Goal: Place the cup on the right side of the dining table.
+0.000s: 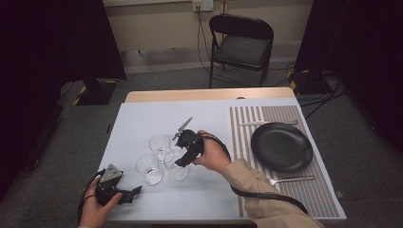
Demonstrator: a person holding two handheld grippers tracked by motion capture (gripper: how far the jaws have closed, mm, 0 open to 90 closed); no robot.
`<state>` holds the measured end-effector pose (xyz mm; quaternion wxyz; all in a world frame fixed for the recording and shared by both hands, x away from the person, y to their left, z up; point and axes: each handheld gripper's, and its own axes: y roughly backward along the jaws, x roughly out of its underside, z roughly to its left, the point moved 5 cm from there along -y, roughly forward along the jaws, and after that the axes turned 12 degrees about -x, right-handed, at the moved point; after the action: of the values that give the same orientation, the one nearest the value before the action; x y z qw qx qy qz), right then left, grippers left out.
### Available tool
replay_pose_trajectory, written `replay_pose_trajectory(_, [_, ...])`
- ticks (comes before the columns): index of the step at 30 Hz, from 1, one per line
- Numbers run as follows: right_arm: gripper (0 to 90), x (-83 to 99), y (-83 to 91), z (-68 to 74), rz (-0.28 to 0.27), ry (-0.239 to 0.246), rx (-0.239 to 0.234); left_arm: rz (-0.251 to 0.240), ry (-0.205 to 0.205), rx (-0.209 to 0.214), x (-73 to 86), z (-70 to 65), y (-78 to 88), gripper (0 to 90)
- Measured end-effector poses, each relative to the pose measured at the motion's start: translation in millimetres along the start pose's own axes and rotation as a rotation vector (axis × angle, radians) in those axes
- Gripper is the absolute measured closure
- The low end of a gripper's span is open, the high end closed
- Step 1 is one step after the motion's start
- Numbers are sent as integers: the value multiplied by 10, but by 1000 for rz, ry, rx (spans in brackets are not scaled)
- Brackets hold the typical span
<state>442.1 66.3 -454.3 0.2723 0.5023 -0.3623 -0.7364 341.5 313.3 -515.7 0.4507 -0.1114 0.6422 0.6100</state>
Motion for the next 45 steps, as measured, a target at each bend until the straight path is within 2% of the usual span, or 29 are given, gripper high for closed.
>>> replay_pose_trajectory(3, [311,1,-9,9,4,-15,-6,0,0,0,0,-1,0,25])
replay_pose_trajectory(4, [386,4,-18,13,12,-23,-7,1,-1,1,1,0,1,25])
replay_pose_trajectory(5, [386,4,-18,13,12,-23,-7,1,-1,1,1,0,1,25])
replay_pose_trajectory(6, [408,25,-39,19,42,-23,-7,1,-1,1,1,0,1,25])
replay_pose_trajectory(7, [408,25,-39,19,42,-23,-7,1,-1,1,1,0,1,25])
replay_pose_trajectory(8, [451,69,-77,32,80,1,2,1,-2,0,1,0,1,25])
replay_pose_trajectory(9, [451,69,-77,32,80,1,2,1,-2,0,1,0,1,25])
replay_pose_trajectory(10, [466,120,-105,50,95,1,-23,1,-2,0,1,0,1,25])
replay_pose_trajectory(11, [466,120,-105,50,95,1,-23,1,-2,0,1,0,1,25])
replay_pose_trajectory(12, [520,145,-93,53,80,-23,-25,1,-2,0,1,0,1,25])
replay_pose_trajectory(13, [520,145,-93,53,80,-23,-25,1,-2,0,1,0,1,25])
replay_pose_trajectory(14, [557,155,-84,55,76,-30,-35,0,-1,1,1,0,1,25])
replay_pose_trajectory(17, [634,187,-47,46,64,-50,-30,1,-2,0,1,-1,1,25])
replay_pose_trajectory(19, [727,220,-27,27,65,-53,-10,1,-2,0,1,0,1,25])
replay_pose_trajectory(20, [765,263,-29,14,59,-75,-23,0,-1,0,0,-1,1,25])
replay_pose_trajectory(21, [765,263,-29,14,59,-75,-23,0,-1,0,0,-1,1,25])
replay_pose_trajectory(22, [820,285,-14,13,15,-99,-49,1,-2,0,1,0,1,25])
replay_pose_trajectory(23, [820,285,-14,13,15,-99,-49,1,-2,0,1,-1,1,25])
replay_pose_trajectory(25, [850,286,3,33,-20,-112,-70,1,-2,0,1,-1,1,25])
replay_pose_trajectory(29, [852,314,7,82,-44,-89,-40,1,-1,0,1,0,1,25])
replay_pose_trajectory(30, [852,327,10,87,-55,-94,-34,1,-2,0,1,0,1,25])
replay_pose_trajectory(31, [852,356,19,88,-78,-118,-35,0,-2,1,1,0,1,25])
replay_pose_trajectory(33, [852,373,24,85,-88,-121,-35,0,-2,0,0,0,1,25])
replay_pose_trajectory(36, [853,431,49,81,-132,-143,-29,1,-2,0,0,1,1,25])
replay_pose_trajectory(45, [853,473,198,53,-157,-168,-16,0,0,0,-1,0,0,25])
